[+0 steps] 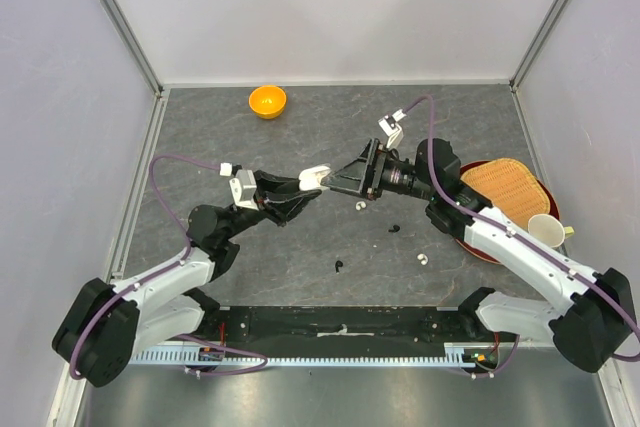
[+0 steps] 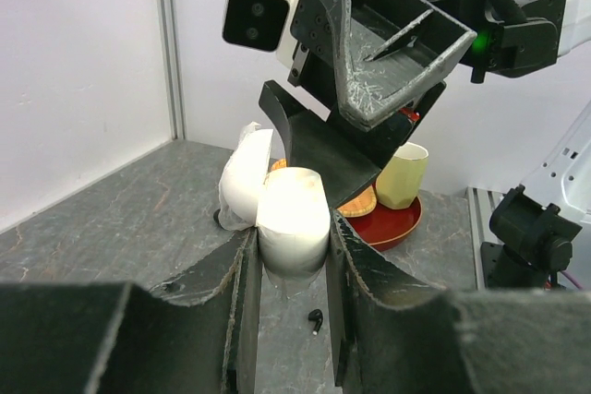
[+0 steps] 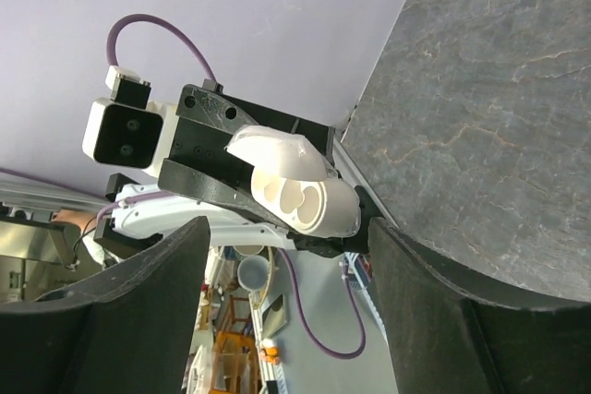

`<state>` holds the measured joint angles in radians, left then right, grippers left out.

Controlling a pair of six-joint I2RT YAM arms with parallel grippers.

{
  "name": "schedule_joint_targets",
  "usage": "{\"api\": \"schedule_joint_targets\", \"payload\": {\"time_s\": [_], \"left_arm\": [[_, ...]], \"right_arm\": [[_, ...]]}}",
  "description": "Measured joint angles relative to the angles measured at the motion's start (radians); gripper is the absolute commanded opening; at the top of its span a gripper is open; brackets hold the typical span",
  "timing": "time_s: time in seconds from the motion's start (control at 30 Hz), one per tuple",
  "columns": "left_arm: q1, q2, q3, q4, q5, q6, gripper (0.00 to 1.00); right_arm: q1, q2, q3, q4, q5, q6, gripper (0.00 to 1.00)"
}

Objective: Insert the wireless bluetooth earbuds into the charging case
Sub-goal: Open the charging case.

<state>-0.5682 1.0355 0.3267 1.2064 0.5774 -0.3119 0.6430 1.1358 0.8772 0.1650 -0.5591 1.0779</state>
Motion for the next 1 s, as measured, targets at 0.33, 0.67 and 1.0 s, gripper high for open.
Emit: {"api": "schedule_joint_targets", "payload": {"time_s": [0.33,0.67,1.0], "left_arm": [[-0.001,0.022,0.019,0.002,0.002,0.0,0.02],[-0.001,0.025,0.021,0.005,0.008,0.0,0.02],[-0.001,0.027,0.026,0.014,0.005,-0.001,0.02]], "right_arm": [[0.0,0.068,-0.034,0.122,-0.044,0.091,0.58],[0.0,0.09,-0.067,0.214,-0.051,0.155,0.35],[-0.008,0.091,-0.069,0.239,-0.062,0.175,0.17]]}}
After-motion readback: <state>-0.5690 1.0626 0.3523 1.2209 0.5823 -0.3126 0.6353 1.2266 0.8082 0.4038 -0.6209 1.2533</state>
